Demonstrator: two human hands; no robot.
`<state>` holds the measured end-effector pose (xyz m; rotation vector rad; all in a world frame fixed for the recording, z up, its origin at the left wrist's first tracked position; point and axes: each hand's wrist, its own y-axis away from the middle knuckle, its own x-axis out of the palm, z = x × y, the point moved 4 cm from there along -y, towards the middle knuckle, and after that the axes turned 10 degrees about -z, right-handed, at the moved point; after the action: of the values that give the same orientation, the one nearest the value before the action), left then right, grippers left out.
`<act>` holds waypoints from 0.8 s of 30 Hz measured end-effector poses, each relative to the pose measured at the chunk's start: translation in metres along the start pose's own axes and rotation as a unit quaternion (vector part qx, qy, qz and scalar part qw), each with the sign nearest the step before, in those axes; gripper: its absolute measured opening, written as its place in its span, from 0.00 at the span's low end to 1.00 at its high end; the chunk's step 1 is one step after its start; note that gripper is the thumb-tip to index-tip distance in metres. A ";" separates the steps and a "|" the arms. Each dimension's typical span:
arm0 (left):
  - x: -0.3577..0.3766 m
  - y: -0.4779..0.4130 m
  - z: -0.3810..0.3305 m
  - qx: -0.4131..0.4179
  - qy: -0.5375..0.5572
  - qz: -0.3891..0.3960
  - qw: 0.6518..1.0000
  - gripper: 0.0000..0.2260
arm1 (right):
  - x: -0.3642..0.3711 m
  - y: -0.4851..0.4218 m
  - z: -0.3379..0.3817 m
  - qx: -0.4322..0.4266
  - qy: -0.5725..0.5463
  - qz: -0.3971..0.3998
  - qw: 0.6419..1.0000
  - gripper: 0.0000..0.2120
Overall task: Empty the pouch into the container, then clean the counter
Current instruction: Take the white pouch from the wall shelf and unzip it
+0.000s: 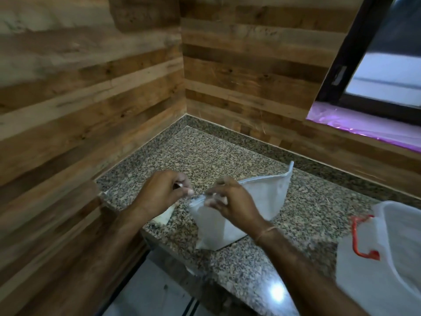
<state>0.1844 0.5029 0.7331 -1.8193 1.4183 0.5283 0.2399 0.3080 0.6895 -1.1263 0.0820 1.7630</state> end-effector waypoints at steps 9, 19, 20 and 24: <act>0.015 0.017 0.031 -0.083 0.220 -0.057 0.970 0.04 | 0.029 -0.002 0.017 0.131 -0.214 -0.070 0.965 0.10; 0.056 0.035 0.034 -0.043 0.151 -0.077 0.985 0.16 | 0.035 0.007 0.010 0.229 -0.277 -0.097 0.928 0.14; 0.057 0.036 0.035 -0.040 0.149 -0.077 0.985 0.14 | 0.032 0.008 0.008 0.232 -0.265 -0.105 0.930 0.14; 0.056 0.040 0.042 -0.042 0.156 -0.060 0.985 0.12 | 0.002 0.011 -0.020 0.282 -0.243 -0.172 0.912 0.10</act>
<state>0.1682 0.4957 0.6547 -2.1099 1.4947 0.2507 0.2440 0.2939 0.6721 -0.2483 0.0770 1.5077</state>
